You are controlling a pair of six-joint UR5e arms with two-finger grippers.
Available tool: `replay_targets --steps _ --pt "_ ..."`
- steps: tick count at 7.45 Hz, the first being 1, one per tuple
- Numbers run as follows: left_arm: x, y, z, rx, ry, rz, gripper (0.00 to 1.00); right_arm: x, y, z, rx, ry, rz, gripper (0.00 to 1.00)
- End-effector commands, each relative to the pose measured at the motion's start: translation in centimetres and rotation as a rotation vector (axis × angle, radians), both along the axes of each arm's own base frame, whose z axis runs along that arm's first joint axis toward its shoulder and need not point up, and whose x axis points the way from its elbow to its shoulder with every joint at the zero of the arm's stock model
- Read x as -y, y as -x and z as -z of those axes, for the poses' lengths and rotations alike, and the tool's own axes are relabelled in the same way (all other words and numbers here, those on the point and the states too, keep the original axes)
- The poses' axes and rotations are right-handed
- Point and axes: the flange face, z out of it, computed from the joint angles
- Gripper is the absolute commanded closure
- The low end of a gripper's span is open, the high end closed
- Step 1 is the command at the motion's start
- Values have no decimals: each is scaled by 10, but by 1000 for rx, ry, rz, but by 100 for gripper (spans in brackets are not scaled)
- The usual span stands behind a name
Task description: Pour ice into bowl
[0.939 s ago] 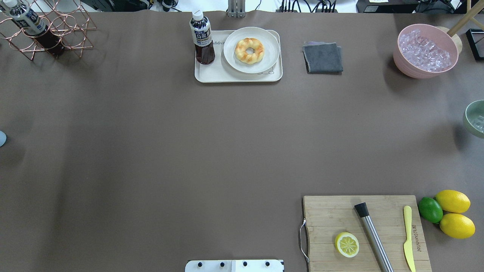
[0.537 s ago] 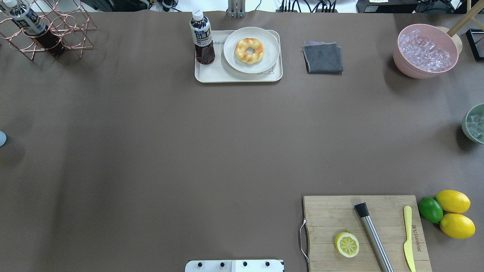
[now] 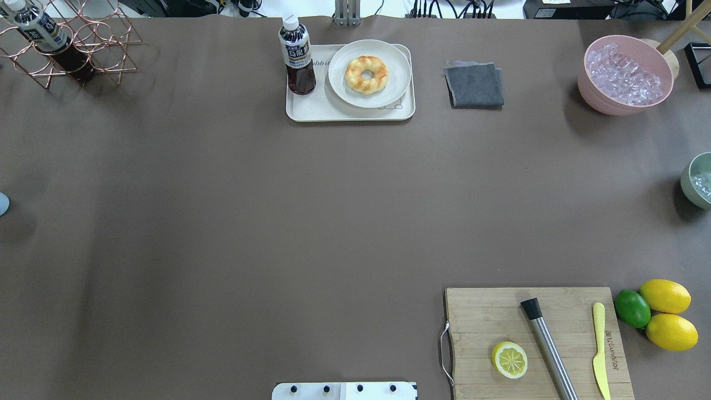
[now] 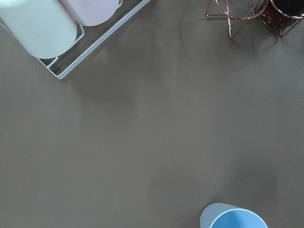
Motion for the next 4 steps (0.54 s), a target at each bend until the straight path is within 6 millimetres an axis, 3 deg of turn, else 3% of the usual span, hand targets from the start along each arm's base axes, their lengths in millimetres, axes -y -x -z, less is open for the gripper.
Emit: replay_targets --steps 1,4 --pt "0 0 1 -1 -1 0 3 13 -24 49 -24 38 -84 21" --pt "-1 -2 1 -22 3 -4 3 26 -42 135 -40 61 -158 19"
